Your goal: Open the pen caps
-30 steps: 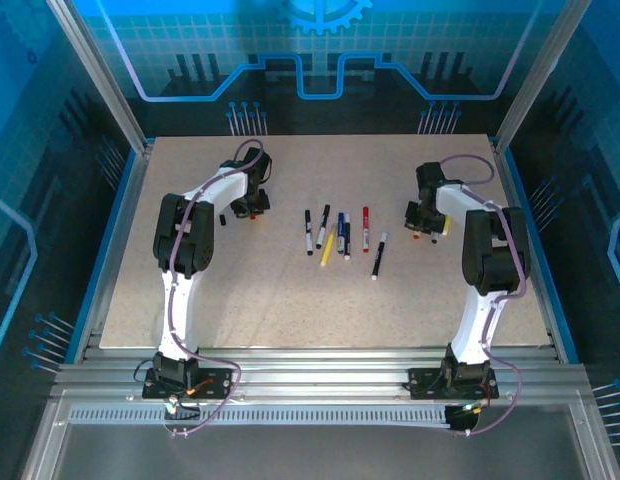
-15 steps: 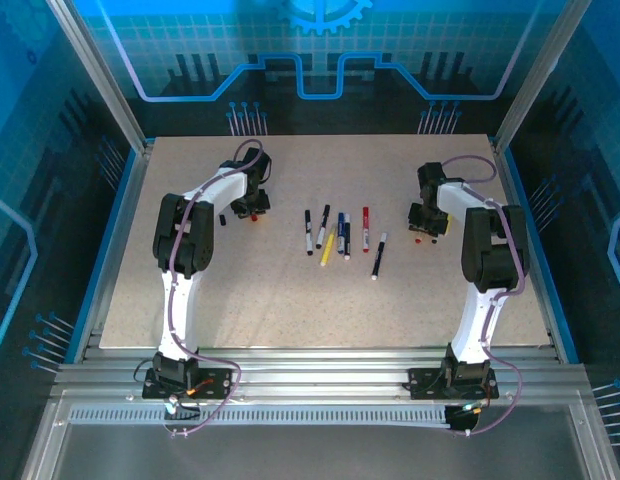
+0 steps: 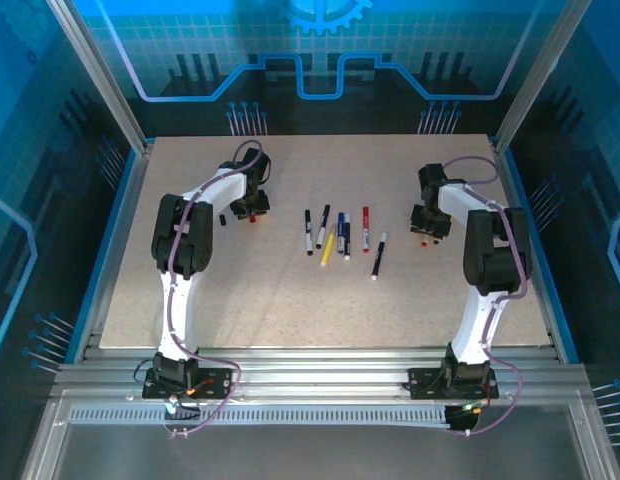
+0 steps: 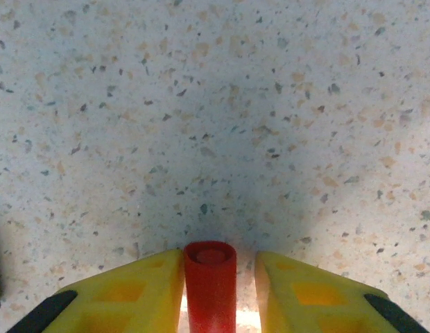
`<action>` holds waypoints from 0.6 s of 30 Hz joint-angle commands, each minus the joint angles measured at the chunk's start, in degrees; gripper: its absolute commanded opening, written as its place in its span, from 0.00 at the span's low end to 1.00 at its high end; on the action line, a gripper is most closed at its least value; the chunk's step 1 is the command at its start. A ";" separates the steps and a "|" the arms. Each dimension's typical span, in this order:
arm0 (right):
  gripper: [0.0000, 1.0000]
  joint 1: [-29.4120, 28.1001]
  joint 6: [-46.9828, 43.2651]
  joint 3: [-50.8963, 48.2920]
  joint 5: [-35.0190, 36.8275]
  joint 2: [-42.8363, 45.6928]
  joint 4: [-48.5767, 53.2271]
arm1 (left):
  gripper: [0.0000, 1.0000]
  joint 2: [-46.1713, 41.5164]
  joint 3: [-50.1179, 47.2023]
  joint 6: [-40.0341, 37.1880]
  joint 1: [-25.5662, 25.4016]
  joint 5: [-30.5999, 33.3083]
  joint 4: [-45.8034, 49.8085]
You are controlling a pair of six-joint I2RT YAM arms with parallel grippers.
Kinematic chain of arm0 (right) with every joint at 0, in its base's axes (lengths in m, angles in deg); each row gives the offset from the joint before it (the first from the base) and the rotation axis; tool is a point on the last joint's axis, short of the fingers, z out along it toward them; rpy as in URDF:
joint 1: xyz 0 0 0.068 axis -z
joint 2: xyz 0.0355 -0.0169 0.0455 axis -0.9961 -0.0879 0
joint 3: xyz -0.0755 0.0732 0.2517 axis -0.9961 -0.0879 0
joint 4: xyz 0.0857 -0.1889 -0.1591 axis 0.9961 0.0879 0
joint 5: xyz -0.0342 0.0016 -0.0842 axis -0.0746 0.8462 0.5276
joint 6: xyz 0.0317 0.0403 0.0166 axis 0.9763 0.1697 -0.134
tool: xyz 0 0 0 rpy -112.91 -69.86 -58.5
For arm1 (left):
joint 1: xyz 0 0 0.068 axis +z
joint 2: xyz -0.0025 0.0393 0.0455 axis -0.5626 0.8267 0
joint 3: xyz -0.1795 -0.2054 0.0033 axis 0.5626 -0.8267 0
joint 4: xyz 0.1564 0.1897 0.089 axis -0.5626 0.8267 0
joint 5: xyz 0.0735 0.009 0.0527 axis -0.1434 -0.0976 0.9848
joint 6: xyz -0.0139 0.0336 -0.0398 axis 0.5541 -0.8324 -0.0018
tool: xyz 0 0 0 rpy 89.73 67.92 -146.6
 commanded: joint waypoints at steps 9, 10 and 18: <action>0.40 -5.35 -1.05 -5.42 -0.17 19.64 -0.78 | 0.40 -10.32 0.32 -0.97 -4.13 3.79 2.34; 0.41 -6.38 -1.82 -6.70 -2.05 22.14 -2.25 | 0.40 -11.10 0.13 -1.04 -4.88 3.53 1.68; 0.48 -14.21 -4.47 -14.25 -11.96 31.53 -9.95 | 0.38 -12.76 -4.91 0.09 -12.89 -3.95 -10.30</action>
